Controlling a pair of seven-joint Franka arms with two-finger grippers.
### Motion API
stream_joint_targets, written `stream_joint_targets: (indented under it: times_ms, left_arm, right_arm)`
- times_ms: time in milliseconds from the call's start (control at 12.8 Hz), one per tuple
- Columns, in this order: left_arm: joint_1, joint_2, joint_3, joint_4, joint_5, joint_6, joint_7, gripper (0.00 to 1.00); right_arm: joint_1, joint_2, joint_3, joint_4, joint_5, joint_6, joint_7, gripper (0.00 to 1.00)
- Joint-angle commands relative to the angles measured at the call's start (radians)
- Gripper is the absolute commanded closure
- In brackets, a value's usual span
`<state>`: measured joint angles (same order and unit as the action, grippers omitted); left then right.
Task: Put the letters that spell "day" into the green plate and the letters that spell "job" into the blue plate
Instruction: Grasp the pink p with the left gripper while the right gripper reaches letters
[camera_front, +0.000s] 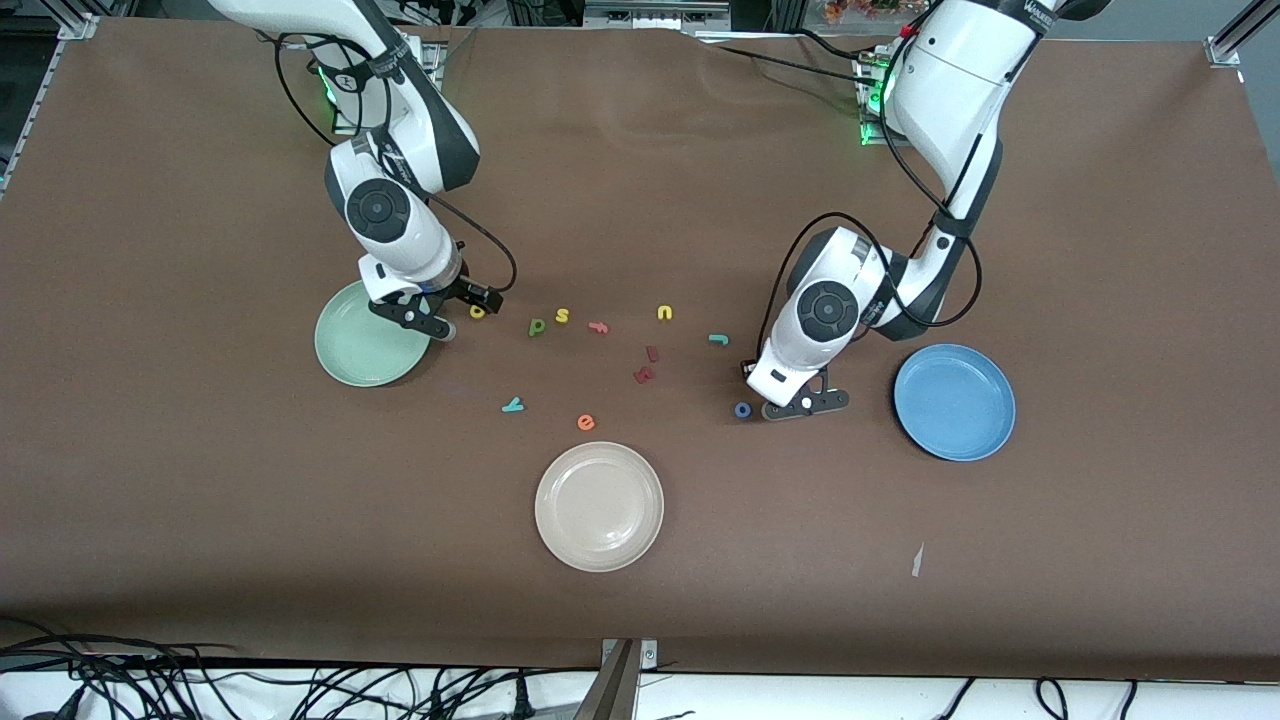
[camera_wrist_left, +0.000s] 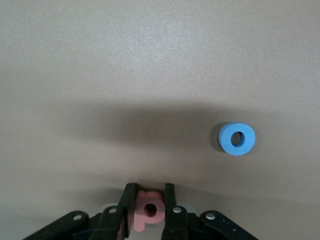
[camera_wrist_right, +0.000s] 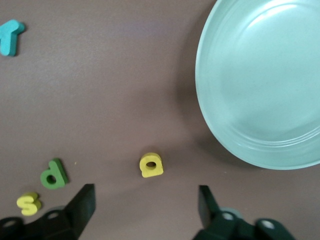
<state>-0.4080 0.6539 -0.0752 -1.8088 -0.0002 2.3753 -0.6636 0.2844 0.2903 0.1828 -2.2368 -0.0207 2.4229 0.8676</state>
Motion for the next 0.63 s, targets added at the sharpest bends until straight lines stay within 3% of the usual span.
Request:
stream_joint_targets:
  times_ms: [0, 156, 548]
  left_arm:
    - [0.035, -0.025, 0.017, 0.034, 0.034, -0.12, 0.007, 1.0]
    - [0.086, -0.043, 0.02, 0.083, 0.046, -0.293, 0.192, 1.0]
    - [0.289, -0.106, 0.021, 0.079, 0.049, -0.395, 0.705, 1.0]
  right_arm:
    - [0.01, 0.026, 0.0, -0.003, -0.021, 0.036, 0.053, 0.24]
    - [0.013, 0.042, 0.0, -0.01, -0.021, 0.054, 0.064, 0.25]
    - [0.015, 0.084, -0.003, -0.046, -0.021, 0.145, 0.065, 0.29]
